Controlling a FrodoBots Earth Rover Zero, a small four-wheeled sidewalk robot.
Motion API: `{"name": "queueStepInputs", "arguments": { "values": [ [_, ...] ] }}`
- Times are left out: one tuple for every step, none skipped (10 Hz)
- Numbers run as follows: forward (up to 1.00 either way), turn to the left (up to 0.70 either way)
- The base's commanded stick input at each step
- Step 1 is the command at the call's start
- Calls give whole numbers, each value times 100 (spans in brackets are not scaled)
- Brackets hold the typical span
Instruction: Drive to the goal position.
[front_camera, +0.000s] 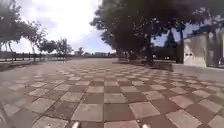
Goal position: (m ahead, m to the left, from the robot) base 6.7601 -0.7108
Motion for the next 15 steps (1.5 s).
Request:
{"name": "queueStepInputs", "arguments": {
  "values": [
    [70,35],
    [70,35],
    [70,35],
    [70,35],
    [70,23],
    [70,7],
    [70,0],
    [70,0],
    [70,0],
    [70,0],
    [70,0],
    [70,0],
    [70,0],
    [70,0],
    [70,0]
  ]
}}
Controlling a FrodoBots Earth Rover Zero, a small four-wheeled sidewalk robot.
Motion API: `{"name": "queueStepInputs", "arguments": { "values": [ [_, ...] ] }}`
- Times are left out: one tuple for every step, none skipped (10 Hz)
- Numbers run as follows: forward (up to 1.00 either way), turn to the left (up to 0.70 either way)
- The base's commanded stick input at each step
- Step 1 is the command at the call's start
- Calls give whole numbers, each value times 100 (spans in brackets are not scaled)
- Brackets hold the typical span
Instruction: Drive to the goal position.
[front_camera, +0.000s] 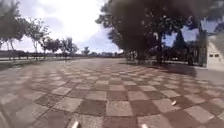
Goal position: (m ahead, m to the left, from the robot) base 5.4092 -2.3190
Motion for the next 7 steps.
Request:
{"name": "queueStepInputs", "arguments": {
  "values": [
    [70,0],
    [70,0],
    [70,0],
    [70,0],
    [70,0],
    [70,12],
    [70,35]
  ]
}}
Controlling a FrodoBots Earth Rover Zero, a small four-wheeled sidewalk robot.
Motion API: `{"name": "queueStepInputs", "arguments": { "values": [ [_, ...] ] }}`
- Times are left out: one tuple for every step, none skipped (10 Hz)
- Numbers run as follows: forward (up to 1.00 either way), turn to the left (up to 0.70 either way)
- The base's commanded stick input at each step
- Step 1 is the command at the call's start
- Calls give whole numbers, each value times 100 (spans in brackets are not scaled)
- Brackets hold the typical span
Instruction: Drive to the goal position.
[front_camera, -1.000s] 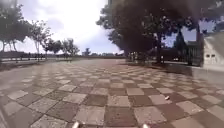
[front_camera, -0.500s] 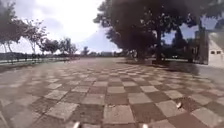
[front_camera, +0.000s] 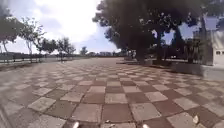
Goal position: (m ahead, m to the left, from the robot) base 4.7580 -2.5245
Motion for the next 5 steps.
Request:
{"name": "queueStepInputs", "arguments": {
  "values": [
    [70,35],
    [70,35],
    [70,35],
    [70,13],
    [70,0]
  ]
}}
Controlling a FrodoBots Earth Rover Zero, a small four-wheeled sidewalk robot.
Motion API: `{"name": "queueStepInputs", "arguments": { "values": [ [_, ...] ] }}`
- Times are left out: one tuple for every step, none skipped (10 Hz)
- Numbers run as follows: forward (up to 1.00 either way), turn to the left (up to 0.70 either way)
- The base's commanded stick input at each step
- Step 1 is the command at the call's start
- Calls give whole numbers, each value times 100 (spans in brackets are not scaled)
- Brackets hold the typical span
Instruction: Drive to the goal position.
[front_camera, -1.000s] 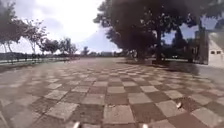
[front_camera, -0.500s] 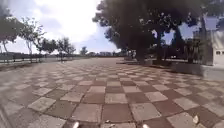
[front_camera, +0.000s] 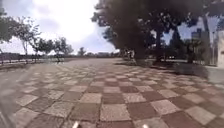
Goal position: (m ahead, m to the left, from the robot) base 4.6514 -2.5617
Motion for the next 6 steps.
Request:
{"name": "queueStepInputs", "arguments": {
  "values": [
    [70,0],
    [70,0],
    [70,0],
    [70,0],
    [70,0],
    [70,0]
  ]
}}
